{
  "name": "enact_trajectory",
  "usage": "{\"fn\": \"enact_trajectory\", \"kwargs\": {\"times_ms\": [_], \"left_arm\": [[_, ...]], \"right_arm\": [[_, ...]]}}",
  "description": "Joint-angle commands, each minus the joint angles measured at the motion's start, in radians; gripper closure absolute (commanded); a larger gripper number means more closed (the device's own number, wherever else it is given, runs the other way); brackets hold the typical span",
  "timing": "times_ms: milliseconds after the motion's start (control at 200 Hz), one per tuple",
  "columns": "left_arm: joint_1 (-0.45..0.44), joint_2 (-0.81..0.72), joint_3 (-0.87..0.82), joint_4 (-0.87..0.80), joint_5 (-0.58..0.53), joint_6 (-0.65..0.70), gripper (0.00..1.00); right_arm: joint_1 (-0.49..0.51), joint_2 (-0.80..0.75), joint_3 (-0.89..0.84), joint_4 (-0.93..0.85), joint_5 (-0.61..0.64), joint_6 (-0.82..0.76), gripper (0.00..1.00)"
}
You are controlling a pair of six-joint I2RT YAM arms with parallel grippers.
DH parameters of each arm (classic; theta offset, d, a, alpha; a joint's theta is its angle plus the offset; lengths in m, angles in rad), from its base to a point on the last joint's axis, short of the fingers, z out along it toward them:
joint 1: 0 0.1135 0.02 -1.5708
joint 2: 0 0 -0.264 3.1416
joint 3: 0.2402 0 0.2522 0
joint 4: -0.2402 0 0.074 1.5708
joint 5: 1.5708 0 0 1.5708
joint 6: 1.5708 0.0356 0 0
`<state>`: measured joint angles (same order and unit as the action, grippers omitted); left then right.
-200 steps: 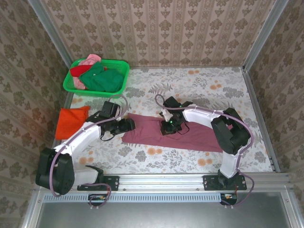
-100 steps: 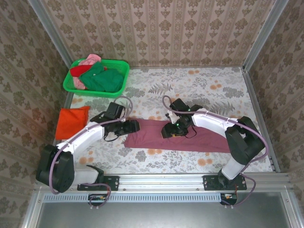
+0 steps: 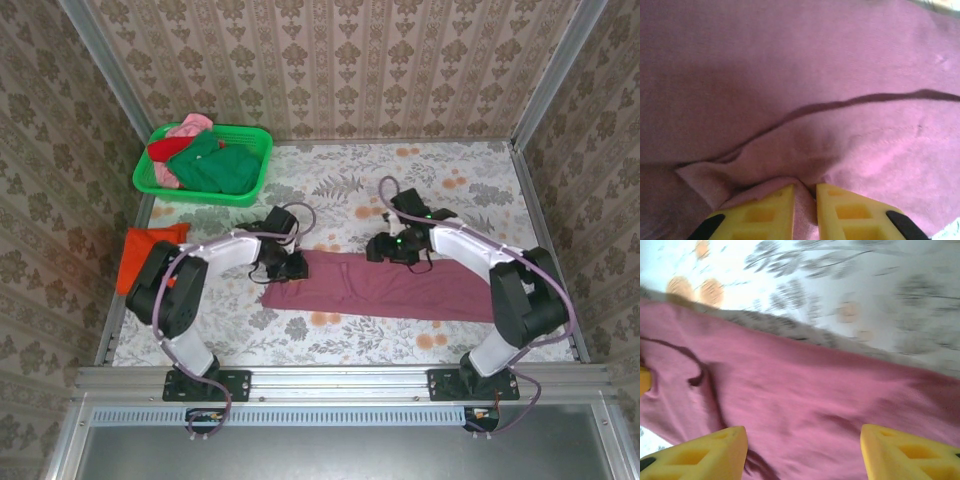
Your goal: Fold and stack the t-shirts
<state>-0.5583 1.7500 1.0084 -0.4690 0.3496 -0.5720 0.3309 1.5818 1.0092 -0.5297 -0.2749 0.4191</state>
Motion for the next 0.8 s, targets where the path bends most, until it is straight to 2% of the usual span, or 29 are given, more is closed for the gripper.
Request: {"fn": "enact_trajectory", "kwargs": {"times_ms": [0,215,275,350,465,535,560,590,650,795], "left_arm": [[0.053,0.129,0.145,-0.07,-0.001,0.107,0.79],[0.096,0.467,0.65,-0.32,-0.077,0.297,0.74],[0.097,0.56,0.808,-0.387,-0.129,0.328,0.71],[0.129,0.67,0.997,-0.437,-0.145,0.32,0.63],[0.12,0.789,1.26,-0.492,-0.121,0.275,0.5],[0.109,0.816,1.371,-0.517,-0.105,0.263,0.48],[0.11,0.814,1.398,-0.527,-0.106,0.26,0.47],[0.079,0.798,1.414,-0.532,-0.113,0.255,0.41],[0.064,0.727,1.381,-0.511,-0.138,0.247,0.33],[0.06,0.477,1.151,-0.434,-0.241,0.25,0.18]], "right_arm": [[-0.075,-0.105,-0.059,-0.014,0.042,0.003,0.38],[-0.168,-0.25,-0.138,-0.059,0.089,-0.082,0.3],[-0.185,-0.273,-0.153,-0.065,0.089,-0.095,0.28],[-0.196,-0.29,-0.155,-0.076,0.091,-0.107,0.27],[-0.196,-0.295,-0.149,-0.071,0.075,-0.129,0.27],[-0.195,-0.28,-0.148,-0.038,0.045,-0.143,0.26],[-0.194,-0.271,-0.146,-0.017,0.031,-0.148,0.26],[-0.191,-0.256,-0.143,0.012,0.02,-0.148,0.26],[-0.18,-0.215,-0.117,0.065,0.002,-0.148,0.25],[-0.116,-0.034,0.036,0.104,-0.008,-0.156,0.24]]}}
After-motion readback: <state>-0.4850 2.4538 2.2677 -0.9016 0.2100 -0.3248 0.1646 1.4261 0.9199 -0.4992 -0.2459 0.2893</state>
